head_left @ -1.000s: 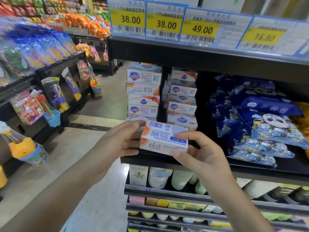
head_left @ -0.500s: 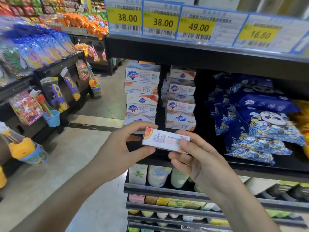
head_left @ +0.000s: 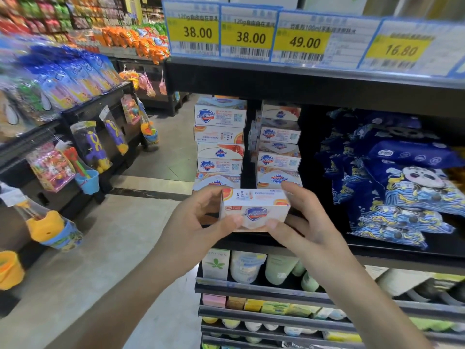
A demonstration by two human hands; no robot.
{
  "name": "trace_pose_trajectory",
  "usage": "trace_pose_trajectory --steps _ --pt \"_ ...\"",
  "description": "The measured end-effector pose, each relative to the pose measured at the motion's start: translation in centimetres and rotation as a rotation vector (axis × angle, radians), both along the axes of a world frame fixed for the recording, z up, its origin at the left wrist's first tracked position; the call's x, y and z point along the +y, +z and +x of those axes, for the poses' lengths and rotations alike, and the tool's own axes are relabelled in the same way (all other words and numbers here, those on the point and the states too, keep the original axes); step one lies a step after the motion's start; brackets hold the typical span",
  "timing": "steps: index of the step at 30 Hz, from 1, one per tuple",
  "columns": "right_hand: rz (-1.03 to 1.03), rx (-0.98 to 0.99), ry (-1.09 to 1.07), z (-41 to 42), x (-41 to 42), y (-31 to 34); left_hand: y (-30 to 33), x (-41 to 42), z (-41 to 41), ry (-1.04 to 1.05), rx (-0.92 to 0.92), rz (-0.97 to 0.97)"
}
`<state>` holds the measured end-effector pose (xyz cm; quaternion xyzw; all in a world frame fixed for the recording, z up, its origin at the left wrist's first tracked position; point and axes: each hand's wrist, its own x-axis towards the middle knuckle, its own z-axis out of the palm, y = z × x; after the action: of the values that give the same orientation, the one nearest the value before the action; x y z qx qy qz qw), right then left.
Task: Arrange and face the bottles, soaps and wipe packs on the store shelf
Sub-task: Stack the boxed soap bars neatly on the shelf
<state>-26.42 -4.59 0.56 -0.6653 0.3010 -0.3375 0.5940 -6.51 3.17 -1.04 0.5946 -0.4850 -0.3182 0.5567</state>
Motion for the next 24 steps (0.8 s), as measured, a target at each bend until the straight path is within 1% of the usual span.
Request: trace_pose_trajectory --steps 4,6,9,13,15,20,24 --pt "-0.021 -0.208 0.006 -0.5 -0.6 -0.7 0.1 -0.1 -0.1 -0.041 0.206 0.074" --pt "-0.086 -0.222 0.022 -0.7 -1.0 -1.0 0.2 -0.2 -0.3 -0.037 0.237 0.12" --pt "-0.189 -0.152 0.067 -0.9 -1.2 -1.5 0.3 -0.6 -0.4 0.032 0.262 0.202" --pt "-0.362 0.017 0.055 -0.9 -1.1 -1.8 0.6 -0.8 -0.3 0.107 0.305 0.272" --pt "-0.406 0.064 0.051 -0.8 -1.1 -1.9 0.8 -0.7 -0.2 0.13 0.312 0.285" --pt "-0.43 0.075 0.001 -0.3 -1.4 -2.0 1.2 -0.8 0.0 0.142 0.309 0.312" --pt "-0.398 0.015 0.018 0.1 -1.6 -1.9 1.6 -0.5 0.2 0.119 0.295 0.298"
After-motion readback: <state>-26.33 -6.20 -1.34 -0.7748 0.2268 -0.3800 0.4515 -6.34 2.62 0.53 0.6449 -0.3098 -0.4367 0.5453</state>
